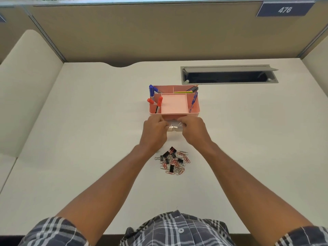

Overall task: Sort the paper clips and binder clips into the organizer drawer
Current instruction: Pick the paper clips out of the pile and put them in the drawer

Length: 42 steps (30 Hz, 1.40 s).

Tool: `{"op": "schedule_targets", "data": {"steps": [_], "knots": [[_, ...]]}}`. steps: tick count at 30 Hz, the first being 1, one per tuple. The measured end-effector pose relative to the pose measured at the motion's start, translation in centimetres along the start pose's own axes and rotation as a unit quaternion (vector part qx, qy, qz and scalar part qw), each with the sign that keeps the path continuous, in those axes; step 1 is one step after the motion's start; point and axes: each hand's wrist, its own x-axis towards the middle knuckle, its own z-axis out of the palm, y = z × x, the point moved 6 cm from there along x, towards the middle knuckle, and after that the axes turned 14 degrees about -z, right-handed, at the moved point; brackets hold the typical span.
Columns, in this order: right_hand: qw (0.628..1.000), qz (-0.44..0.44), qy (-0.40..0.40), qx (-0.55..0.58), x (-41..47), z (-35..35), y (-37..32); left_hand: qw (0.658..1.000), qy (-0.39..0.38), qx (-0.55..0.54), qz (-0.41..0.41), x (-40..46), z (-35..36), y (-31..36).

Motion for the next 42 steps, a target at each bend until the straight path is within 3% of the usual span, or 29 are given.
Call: {"op": "schedule_targets", "data": {"steps": [7,12,14,16,18,20,26,33,38,42], "knots": [[0.999,-0.037,0.005,-0.002,-0.6,0.4,0.7,1.000,-0.002,0.003,0.005,-0.5,0.7,0.1],[0.993,-0.008,0.104,0.046,-2.6,-1.8,1.2,0.998,0.057,-0.029,-0.010,-2.0,-0.8,0.4],[0.996,0.055,0.056,0.028,-4.2,-1.2,2.5,0.998,0.048,-0.032,0.014,-3.5,-0.5,0.7],[0.991,0.117,-0.066,0.012,-6.2,1.2,3.9,1.000,-0.002,-0.009,0.030,-5.2,1.3,0.6],[0.978,0.132,-0.164,-0.008,-8.0,3.7,4.4,0.998,-0.052,0.020,0.015,-6.4,3.3,0.1],[0.975,0.114,-0.190,-0.030,-9.0,5.5,4.1,0.996,-0.083,0.043,-0.008,-7.0,4.6,-0.3],[0.989,0.071,-0.121,-0.041,-9.4,7.2,2.9,0.984,-0.112,0.139,-0.002,-6.8,6.2,0.8],[0.987,0.059,-0.150,-0.014,-7.8,7.4,2.8,0.963,-0.169,0.207,-0.027,-6.5,6.9,1.1],[0.986,0.059,-0.154,0.027,-7.8,6.9,3.0,0.963,-0.185,0.190,-0.037,-6.4,6.8,0.9],[0.988,0.080,-0.108,0.081,-7.9,5.8,4.2,0.972,-0.178,0.142,-0.055,-6.5,5.9,0.5]]}}
